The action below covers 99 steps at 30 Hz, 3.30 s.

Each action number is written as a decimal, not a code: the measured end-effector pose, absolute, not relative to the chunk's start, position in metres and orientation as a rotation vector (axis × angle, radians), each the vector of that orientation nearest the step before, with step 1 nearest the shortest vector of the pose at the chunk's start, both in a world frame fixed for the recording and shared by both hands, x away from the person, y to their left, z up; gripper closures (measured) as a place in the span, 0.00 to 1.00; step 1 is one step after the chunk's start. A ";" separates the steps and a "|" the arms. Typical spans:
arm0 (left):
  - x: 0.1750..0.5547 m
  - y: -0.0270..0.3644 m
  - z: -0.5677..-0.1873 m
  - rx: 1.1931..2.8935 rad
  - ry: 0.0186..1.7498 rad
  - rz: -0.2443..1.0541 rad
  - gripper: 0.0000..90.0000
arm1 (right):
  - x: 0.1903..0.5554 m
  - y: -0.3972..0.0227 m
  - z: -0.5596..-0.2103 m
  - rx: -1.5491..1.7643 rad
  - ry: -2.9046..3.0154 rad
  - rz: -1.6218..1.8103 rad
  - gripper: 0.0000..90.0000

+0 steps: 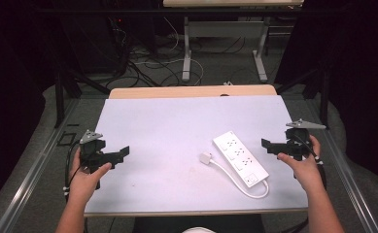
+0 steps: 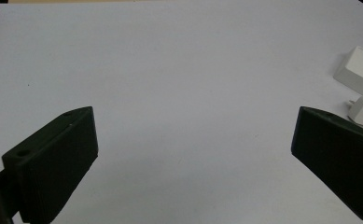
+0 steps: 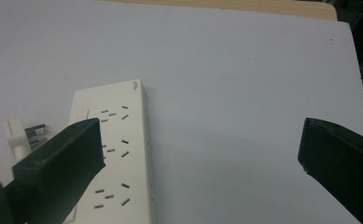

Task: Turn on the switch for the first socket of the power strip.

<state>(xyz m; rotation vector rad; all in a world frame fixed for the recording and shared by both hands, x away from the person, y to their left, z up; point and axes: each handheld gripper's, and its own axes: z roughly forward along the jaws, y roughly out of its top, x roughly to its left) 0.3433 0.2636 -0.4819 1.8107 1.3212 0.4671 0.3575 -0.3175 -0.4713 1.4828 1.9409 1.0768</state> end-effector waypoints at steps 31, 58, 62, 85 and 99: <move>0.334 0.254 -0.481 1.818 1.291 0.459 0.00 | 0.339 -0.298 -0.458 1.425 2.019 1.030 0.18; 0.333 0.249 -0.481 1.845 1.267 0.439 0.00 | 0.335 -0.273 -0.464 1.492 2.126 1.064 0.25; 0.332 0.248 -0.481 1.839 1.271 0.442 0.00 | 0.336 -0.270 -0.467 1.508 2.141 1.061 0.28; 0.333 0.247 -0.483 1.870 1.263 0.430 0.00 | 0.341 -0.261 -0.486 1.663 2.269 1.110 0.53; 0.333 0.246 -0.484 1.865 1.265 0.443 0.00 | 0.342 -0.252 -0.494 1.644 2.314 1.024 0.72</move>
